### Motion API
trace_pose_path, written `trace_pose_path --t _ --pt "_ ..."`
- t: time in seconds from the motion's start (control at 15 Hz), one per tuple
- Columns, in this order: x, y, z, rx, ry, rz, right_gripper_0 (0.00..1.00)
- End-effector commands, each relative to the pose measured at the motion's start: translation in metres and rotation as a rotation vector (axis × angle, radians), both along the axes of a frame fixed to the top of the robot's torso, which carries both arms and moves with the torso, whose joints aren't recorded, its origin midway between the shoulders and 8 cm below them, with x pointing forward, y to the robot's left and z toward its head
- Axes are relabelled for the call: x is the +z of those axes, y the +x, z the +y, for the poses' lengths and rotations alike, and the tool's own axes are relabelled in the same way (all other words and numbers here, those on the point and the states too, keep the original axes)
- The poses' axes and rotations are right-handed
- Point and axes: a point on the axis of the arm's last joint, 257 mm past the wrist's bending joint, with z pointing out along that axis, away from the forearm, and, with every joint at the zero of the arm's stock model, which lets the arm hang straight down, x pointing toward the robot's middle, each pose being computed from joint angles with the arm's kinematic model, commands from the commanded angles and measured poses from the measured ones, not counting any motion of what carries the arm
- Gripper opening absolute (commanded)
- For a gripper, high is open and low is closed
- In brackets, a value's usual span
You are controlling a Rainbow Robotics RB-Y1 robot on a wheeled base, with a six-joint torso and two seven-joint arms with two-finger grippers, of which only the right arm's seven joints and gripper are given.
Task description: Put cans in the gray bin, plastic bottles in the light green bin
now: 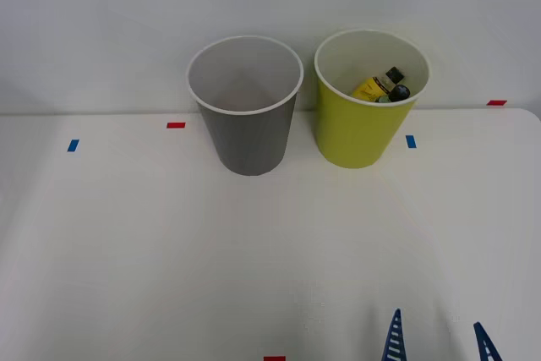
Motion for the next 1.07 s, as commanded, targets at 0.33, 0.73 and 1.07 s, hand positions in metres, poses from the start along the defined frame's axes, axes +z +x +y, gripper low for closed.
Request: trace_pose_path --t 0.33,0.73,1.07 --pt "-0.01 -0.001 0.017 0.095 0.098 0.026 1.0" --pt "-0.027 0.008 0.021 0.179 0.047 0.008 1.0" --pt "-0.021 0.008 0.025 0.202 0.02 -0.006 1.0"
